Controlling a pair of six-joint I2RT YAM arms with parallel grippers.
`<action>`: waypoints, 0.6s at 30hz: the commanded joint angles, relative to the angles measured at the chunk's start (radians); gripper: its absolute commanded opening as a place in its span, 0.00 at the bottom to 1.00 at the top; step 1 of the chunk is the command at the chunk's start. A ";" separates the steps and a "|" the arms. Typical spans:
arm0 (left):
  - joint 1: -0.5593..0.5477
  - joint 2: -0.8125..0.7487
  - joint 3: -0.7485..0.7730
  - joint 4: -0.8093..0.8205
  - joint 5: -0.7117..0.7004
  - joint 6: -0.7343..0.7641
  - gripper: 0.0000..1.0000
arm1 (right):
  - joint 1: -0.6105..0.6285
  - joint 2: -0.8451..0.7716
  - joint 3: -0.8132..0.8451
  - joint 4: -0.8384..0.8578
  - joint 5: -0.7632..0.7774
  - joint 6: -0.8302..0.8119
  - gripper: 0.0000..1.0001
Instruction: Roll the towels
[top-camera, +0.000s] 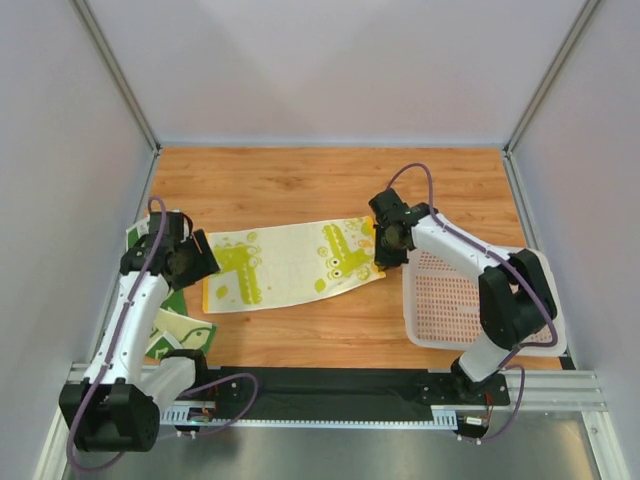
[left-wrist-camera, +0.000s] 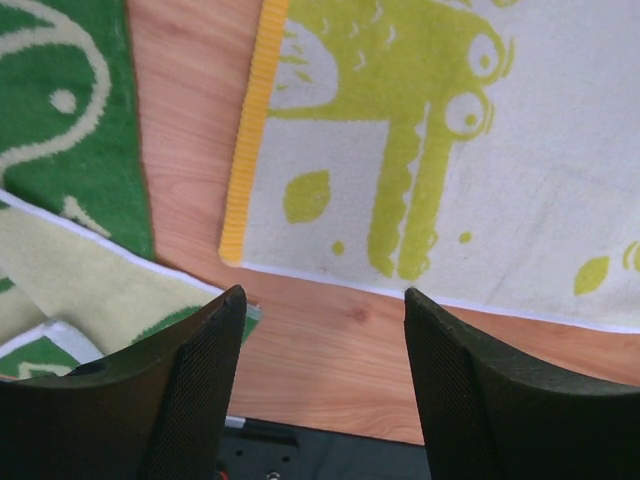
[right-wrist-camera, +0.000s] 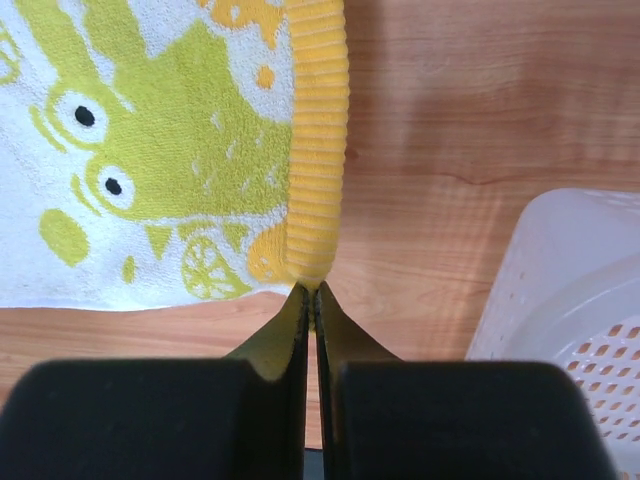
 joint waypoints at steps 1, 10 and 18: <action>-0.094 0.029 -0.042 0.009 -0.002 -0.113 0.71 | -0.031 0.015 0.050 -0.040 0.022 -0.053 0.00; -0.175 0.113 -0.177 0.075 -0.042 -0.236 0.68 | -0.169 0.076 0.145 -0.072 0.012 -0.122 0.00; -0.214 0.164 -0.220 0.104 -0.077 -0.272 0.64 | -0.194 0.090 0.128 -0.049 -0.039 -0.125 0.00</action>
